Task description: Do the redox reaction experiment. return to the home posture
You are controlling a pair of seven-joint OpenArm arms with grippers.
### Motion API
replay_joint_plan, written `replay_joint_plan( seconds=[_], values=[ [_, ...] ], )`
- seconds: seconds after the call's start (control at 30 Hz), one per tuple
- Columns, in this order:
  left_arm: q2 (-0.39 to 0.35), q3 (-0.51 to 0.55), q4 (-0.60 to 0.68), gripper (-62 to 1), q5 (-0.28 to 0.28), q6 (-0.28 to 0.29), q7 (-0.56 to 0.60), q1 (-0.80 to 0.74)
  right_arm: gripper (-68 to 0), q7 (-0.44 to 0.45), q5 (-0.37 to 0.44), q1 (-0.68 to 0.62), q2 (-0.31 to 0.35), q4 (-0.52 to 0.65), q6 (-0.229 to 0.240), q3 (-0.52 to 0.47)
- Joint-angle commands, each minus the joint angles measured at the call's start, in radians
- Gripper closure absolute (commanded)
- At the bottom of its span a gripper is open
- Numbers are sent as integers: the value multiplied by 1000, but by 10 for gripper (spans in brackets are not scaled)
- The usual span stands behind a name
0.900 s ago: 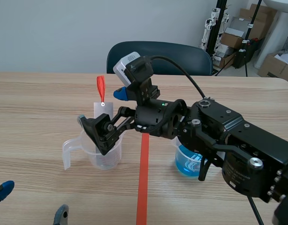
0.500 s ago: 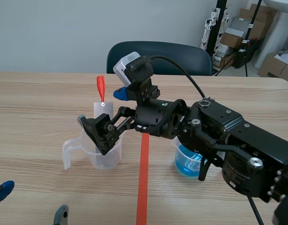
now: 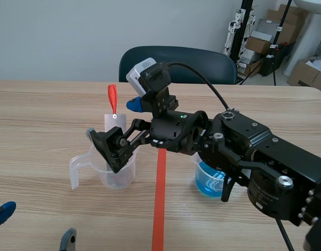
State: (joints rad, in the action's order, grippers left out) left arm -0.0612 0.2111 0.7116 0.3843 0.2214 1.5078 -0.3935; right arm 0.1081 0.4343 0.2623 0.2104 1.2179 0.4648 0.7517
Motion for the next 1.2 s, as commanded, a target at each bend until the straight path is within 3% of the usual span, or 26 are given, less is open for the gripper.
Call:
replay_joint_plan(
  seconds=[0.0,0.3,0.5,0.7,0.8,0.97,1.17],
  values=[
    [-3,5,17,-623,-6,2,10,-2,-679,19,11,20,-5,13,3,-11],
    [-6,5,17,-623,-7,2,37,-13,-679,15,10,14,4,55,-8,-20],
    [-22,5,72,-623,-97,2,46,-108,-679,-69,10,-56,25,195,-9,-107],
    [-96,5,196,-623,-109,2,46,-222,-679,-148,-7,-148,55,361,-21,-208],
    [-159,5,282,-623,-180,3,43,-292,-679,-171,-37,-211,64,442,-34,-271],
    [-283,5,457,-623,-367,2,-43,-404,-679,-208,-113,-313,70,552,-34,-381],
    [-442,5,703,-623,-478,2,-305,-458,-679,-218,-166,-437,70,650,-34,-520]
  ],
)
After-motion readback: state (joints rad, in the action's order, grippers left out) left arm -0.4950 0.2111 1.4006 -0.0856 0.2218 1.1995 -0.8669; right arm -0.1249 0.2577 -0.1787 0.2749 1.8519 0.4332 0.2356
